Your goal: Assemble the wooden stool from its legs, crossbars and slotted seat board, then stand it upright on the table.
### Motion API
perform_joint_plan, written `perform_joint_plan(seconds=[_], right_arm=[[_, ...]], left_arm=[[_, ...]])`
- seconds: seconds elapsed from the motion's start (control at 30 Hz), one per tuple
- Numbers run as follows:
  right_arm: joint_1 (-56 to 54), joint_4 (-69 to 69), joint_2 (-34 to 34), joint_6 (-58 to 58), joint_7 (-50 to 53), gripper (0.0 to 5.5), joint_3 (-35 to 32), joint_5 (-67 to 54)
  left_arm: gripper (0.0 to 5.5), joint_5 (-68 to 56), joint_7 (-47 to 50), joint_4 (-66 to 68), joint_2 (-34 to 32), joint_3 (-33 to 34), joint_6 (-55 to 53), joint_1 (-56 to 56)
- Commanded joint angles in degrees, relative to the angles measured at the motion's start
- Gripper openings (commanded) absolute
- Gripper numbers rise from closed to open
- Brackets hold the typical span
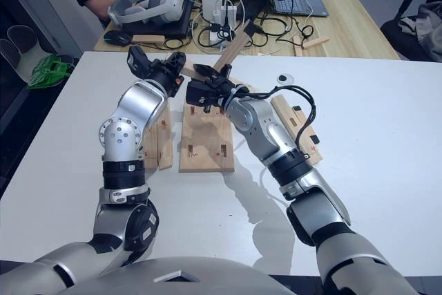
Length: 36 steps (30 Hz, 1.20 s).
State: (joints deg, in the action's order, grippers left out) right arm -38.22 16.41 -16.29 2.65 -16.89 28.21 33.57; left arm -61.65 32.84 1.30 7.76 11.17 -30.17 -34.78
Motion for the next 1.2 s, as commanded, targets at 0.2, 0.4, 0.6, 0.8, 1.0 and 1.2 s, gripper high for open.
perform_joint_plan(seconds=[0.2, 0.4, 0.6, 0.8, 1.0, 1.2], right_arm=[[8.1, -14.6, -5.5, 5.0, -16.0, 3.26, -0.9, -12.5], [19.4, -35.4, -21.5, -15.2, -37.2, 3.02, -9.1, -27.4], [24.4, -35.3, -34.1, -22.4, -46.6, 1.97, -9.9, -27.3], [21.2, -29.4, -32.9, -26.0, -50.5, 0.98, -4.9, -26.0], [13.9, -27.9, -28.3, -28.8, -51.2, 0.02, 2.4, -19.3], [11.3, -26.4, -24.4, -33.0, -51.9, 0.00, 6.7, -16.6]], left_arm=[[1.02, 6.0, 1.0, 1.4, 0.7, 0.9, 4.1, -6.8], [1.02, 10.7, -3.2, -0.1, -9.0, 3.4, -0.2, -7.1], [1.02, 10.6, -4.0, -4.9, -12.3, 5.3, -6.1, -6.0], [1.02, 10.5, -3.7, -6.4, -11.1, 6.2, -8.9, -7.2], [1.02, 7.3, -3.5, -8.9, -14.2, 6.1, -20.1, -8.5], [1.02, 5.2, -3.5, -10.9, -16.7, 8.0, -27.1, -9.6]])
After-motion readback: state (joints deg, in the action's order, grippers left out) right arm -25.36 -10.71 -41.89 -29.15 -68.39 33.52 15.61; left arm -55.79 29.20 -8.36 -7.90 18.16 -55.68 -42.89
